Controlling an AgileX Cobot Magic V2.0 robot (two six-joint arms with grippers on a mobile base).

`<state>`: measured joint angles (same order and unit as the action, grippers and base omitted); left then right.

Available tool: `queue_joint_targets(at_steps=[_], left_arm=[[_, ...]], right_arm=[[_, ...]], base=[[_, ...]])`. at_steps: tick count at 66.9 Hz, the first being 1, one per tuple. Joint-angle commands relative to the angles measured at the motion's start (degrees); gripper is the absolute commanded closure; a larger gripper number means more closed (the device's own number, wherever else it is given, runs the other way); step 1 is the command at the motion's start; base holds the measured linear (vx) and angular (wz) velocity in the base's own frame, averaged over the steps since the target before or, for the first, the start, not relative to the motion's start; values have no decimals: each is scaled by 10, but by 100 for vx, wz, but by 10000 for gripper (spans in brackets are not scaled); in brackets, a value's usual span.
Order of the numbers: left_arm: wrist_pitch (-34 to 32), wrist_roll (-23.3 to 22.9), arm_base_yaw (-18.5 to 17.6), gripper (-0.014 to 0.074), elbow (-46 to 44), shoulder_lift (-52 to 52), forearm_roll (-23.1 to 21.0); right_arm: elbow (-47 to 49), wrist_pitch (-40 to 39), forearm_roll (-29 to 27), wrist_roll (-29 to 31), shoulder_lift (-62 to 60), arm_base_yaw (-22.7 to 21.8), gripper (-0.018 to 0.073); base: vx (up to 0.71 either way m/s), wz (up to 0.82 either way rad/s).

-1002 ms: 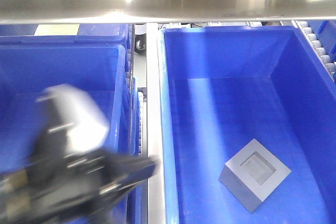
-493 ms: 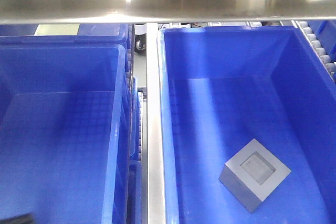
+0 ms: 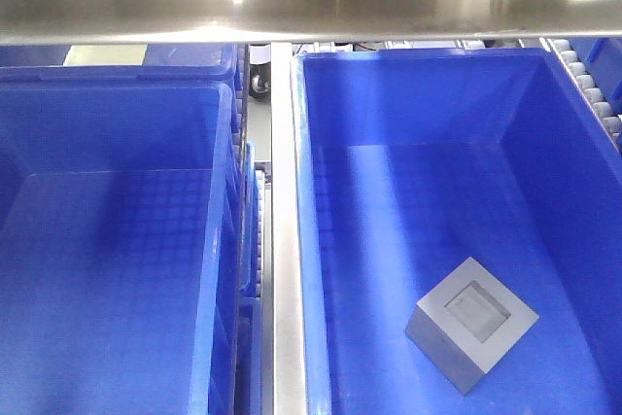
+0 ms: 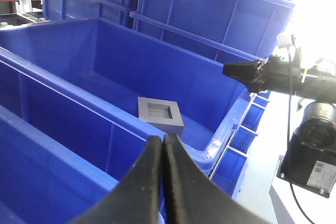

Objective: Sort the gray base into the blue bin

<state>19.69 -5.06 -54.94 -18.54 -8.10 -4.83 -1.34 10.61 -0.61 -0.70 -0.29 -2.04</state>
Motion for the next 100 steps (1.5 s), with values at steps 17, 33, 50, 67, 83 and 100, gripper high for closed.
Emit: queue_joint_targets(at_steps=[17, 33, 50, 67, 83, 100], left_arm=[[-38, -3, -2, 603, -15, -5, -1], [-37, 2, -2, 603, -14, -5, 1], [-38, 78, -2, 603, -14, -5, -53], [-38, 77, 18, 603, -14, -5, -37], [-30, 77, 201, 603, -14, 11, 10], [-36, 77, 426, 603, 39, 93, 48]], right_arm=[[-4, -20, 2, 7, 10, 0, 564], [-4, -20, 2, 7, 10, 0, 564], [-4, -20, 2, 7, 10, 0, 564], [-4, -20, 2, 7, 10, 0, 564], [-4, -20, 2, 7, 10, 0, 564], [-4, -20, 2, 7, 10, 0, 564]], base=[[0, 0], [0, 0], [0, 0], [0, 0], [0, 0], [0, 0]])
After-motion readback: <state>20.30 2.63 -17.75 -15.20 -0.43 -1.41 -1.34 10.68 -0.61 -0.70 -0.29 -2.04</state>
